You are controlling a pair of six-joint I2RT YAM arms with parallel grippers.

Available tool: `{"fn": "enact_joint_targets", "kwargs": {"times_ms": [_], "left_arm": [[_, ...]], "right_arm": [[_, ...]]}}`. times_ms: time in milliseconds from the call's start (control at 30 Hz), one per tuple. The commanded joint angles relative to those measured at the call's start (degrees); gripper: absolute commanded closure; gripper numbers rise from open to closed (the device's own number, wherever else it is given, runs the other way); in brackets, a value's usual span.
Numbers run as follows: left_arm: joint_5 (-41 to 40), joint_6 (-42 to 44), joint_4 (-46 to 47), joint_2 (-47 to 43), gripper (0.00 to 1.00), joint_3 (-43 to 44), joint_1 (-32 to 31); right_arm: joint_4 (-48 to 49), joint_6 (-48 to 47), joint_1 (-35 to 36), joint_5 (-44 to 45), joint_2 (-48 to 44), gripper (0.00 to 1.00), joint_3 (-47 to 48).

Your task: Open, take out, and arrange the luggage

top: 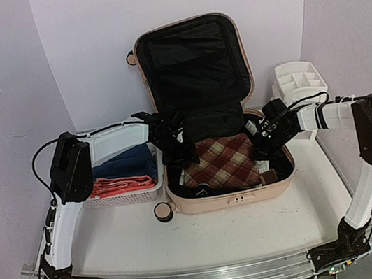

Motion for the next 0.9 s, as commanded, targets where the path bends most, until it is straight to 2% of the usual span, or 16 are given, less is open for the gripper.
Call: {"fn": "enact_joint_targets", "kwargs": {"times_ms": [0, 133, 333, 467, 700, 767, 867], "left_arm": [[-2.58, -1.05, -1.99, 3.67, 0.41, 1.52, 0.48], [-11.13, -2.00, -9.28, 4.11, 0.41, 3.88, -0.25], [-18.36, -3.67, -9.94, 0.27, 0.38, 1.16, -1.06], [-12.89, -3.20, -9.83, 2.42, 0.51, 3.82, -1.18], [-7.96, -4.06, -9.80, 6.86, 0.51, 6.41, -1.27], [-6.94, -4.31, -9.70, 7.82, 0.57, 6.74, -1.27], [-6.09, -4.29, -9.59, 8.52, 0.71, 7.34, -1.27]], "right_arm": [[-1.31, -0.12, -0.48, -0.72, -0.78, 1.00, 0.41], [-1.34, -0.19, -0.45, -0.55, -1.12, 1.00, 0.27], [-1.29, -0.20, -0.47, -0.78, -0.63, 1.00, 0.51], [-1.38, -0.17, -0.42, -0.89, -0.43, 1.00, 0.87], [-1.35, 0.24, -0.41, -1.18, -1.03, 1.00, 0.81], [-1.38, 0.20, -0.44, -1.16, -1.20, 1.00, 0.79], [-1.38, 0.21, -0.50, -1.20, -1.24, 1.00, 0.79]]}}
